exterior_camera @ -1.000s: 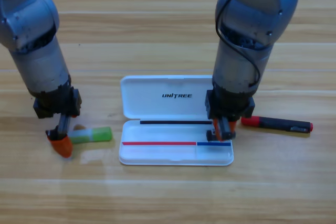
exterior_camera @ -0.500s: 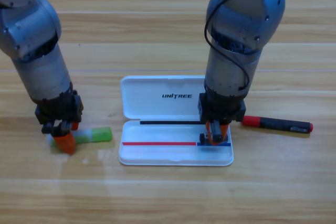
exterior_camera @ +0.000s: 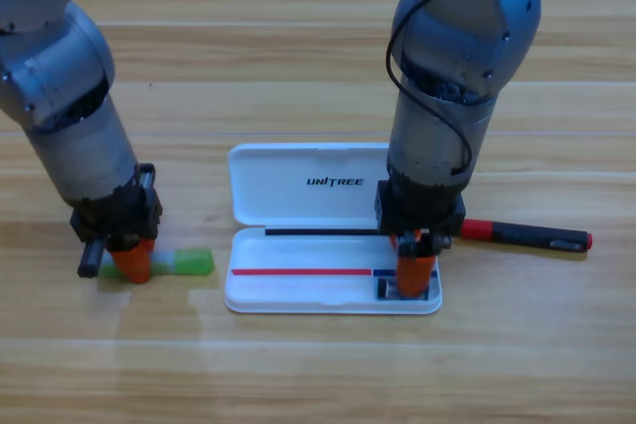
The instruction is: Clean up eraser and pencils
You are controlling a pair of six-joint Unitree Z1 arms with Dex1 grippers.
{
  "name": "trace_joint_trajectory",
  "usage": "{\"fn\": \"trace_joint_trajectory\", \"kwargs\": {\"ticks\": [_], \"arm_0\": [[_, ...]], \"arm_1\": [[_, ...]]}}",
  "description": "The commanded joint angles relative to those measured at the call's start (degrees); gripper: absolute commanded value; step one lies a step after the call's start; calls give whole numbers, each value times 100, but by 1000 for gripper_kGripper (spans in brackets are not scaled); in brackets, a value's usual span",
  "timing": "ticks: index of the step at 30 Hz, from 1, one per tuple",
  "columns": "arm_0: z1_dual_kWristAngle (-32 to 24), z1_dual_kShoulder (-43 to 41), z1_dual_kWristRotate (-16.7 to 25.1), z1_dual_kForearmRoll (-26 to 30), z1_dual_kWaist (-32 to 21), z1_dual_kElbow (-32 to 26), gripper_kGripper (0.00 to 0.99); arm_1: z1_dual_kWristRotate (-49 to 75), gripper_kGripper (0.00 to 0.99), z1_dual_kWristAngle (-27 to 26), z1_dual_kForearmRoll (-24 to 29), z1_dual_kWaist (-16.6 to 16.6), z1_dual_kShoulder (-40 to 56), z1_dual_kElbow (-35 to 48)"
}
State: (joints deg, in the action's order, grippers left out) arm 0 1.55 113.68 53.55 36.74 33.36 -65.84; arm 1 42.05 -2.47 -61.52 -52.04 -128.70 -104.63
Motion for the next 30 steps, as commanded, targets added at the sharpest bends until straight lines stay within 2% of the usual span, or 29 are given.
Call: {"fn": "trace_joint_trajectory", "kwargs": {"ticks": [1, 7, 10, 13, 16, 20, 25, 30], "arm_0": [[258, -74, -47, 70, 180, 212, 0], [539, -487, -275, 1353, 628, -675, 0], [610, -531, -477, 1810, 909, -1132, 0], [618, -522, -609, 2039, 1155, -1449, 0], [610, -408, -732, 2127, 1305, -1686, 0], [531, -127, -846, 2136, 1454, -1932, 0], [311, 339, -961, 2153, 1595, -2354, 0], [30, 831, -1013, 2179, 1700, -2758, 0]], "arm_1": [[-100, 904, -43, -246, -114, -33, 180], [-100, 990, -193, -554, -26, 1373, 918], [-100, 990, -237, -545, 264, 1901, 1402], [-100, 990, -202, -466, 730, 1997, 1718], [-74, 990, 9, -193, 1187, 1681, 1771], [260, 989, 387, 255, 1565, 925, 1560], [542, 990, 484, 466, 1785, 29, 1068], [779, 963, 484, 483, 1802, -358, 813]]}}
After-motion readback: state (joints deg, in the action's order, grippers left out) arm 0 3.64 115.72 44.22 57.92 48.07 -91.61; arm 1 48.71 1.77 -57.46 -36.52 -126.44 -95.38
